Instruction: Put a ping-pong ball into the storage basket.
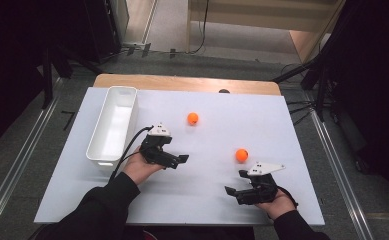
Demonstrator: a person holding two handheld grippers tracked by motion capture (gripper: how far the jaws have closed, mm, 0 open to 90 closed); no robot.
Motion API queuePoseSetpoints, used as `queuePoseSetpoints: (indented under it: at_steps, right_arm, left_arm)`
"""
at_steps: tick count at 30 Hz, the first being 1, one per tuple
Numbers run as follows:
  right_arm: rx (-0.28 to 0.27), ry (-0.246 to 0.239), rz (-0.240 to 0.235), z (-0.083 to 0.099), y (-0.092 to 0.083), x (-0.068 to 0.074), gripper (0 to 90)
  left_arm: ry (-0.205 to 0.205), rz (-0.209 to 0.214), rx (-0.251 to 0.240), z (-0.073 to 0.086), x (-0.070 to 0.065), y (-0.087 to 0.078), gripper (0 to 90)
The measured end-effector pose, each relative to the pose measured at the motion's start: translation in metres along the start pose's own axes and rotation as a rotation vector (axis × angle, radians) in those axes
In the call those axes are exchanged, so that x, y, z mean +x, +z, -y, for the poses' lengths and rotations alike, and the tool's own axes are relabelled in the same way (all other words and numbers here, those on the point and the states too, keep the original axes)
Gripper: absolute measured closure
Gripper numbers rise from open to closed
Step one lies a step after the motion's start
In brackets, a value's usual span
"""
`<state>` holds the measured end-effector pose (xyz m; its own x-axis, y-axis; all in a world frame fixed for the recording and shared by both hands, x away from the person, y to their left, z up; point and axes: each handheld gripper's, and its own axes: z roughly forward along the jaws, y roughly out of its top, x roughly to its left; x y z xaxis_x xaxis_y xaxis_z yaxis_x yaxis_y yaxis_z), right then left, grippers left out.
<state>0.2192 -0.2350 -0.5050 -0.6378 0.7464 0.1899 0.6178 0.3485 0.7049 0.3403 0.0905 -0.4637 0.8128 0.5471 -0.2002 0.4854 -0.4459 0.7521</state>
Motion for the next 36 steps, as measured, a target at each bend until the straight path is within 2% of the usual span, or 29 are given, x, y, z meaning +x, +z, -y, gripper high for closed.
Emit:
queuePoseSetpoints:
  at_steps: [1,3,6,14,17,21,29,33,36]
  right_arm:
    - [0.0,0.001,-0.001,0.0,0.0,0.0,16.7]
    - [-0.004,-0.002,0.0,0.0,0.0,0.0,16.8]
    - [-0.005,-0.002,-0.002,0.0,0.0,0.0,16.7]
    - [-0.014,0.008,0.002,0.0,-0.001,-0.001,16.7]
    - [-0.012,0.006,0.004,0.0,-0.001,-0.002,16.7]
    - [-0.012,0.007,0.005,0.0,-0.001,-0.002,16.8]
    - [-0.009,0.001,-0.005,0.0,-0.001,0.0,16.8]
    - [-0.009,0.002,-0.005,-0.001,-0.001,0.0,16.8]
    - [-0.009,0.002,-0.004,-0.001,-0.001,0.0,16.8]
  left_arm:
    - [0.019,-0.022,0.009,-0.003,0.001,0.0,4.3]
    - [0.03,-0.037,0.003,-0.004,0.001,0.002,4.3]
    - [0.027,-0.048,0.003,-0.008,0.005,0.006,4.3]
    - [0.02,-0.049,-0.003,-0.017,0.012,0.017,5.2]
    - [0.01,-0.036,-0.003,-0.019,0.014,0.022,5.2]
    - [0.019,-0.049,0.007,-0.024,0.017,0.026,5.1]
    - [-0.017,-0.034,-0.004,-0.034,0.024,0.032,5.2]
    - [0.002,-0.042,0.002,-0.039,0.026,0.035,5.2]
    - [-0.002,-0.045,0.001,-0.043,0.027,0.036,5.2]
